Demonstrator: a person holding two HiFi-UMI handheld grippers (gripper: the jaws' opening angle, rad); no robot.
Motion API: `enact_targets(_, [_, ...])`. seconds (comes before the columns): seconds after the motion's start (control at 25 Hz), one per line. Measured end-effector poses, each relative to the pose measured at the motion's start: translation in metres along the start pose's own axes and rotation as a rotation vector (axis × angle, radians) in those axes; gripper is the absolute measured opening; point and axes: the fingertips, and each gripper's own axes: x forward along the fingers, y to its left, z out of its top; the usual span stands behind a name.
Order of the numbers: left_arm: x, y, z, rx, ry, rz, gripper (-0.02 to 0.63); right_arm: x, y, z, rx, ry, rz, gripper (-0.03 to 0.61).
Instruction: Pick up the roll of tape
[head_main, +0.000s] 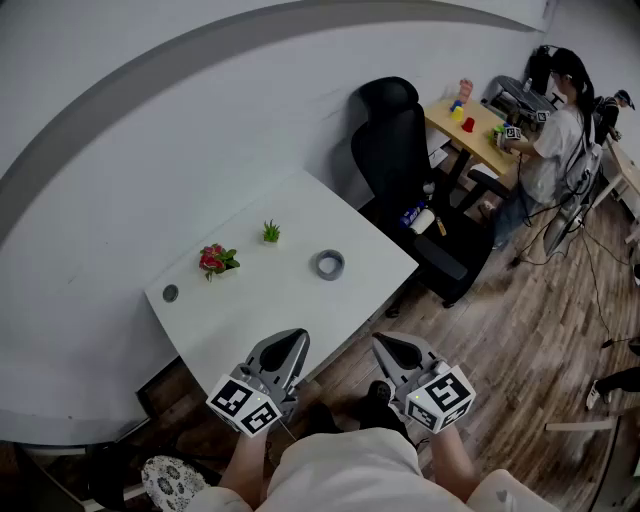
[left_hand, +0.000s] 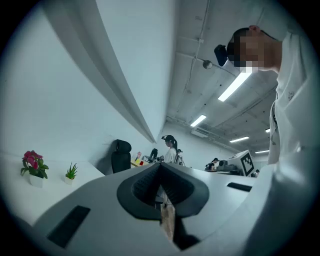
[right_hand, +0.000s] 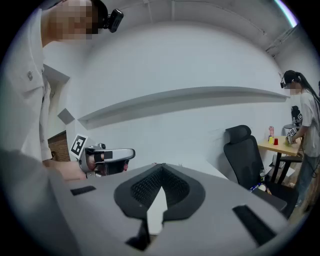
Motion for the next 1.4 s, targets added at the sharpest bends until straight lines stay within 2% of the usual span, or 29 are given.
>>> enact_targets(0.24, [-0.001,0.013,0.001,0.035,0.026,-0.015,0.018,0.008,0.009,0.000,-0.020,-0.020,-0.018,0.002])
enact_targets(0.52, [-0.018,0.016,-0.012,0.057,0.076,0.003,0.018,0.008,0.016,-0.011,0.032,-0.059,-0.060,0.005])
enact_targets(0.96, [-0.015,-0.005,-0.023,0.059,0.098,-0.011,0.019,0.012,0.018,-0.015,0.033,-0.046,-0.035,0.008])
enact_targets(1.24, [0.003,0.001,-0.018,0.074,0.083,0.066,0.020,0.018,-0.007,-0.013,0.012,-0.011,0.010,0.008])
enact_targets(1.4, [0.023,0.007,-0.011,0.088,0.076,0.124,0.020,0.025,-0.030,-0.007,0.044,-0.002,0.054,0.008])
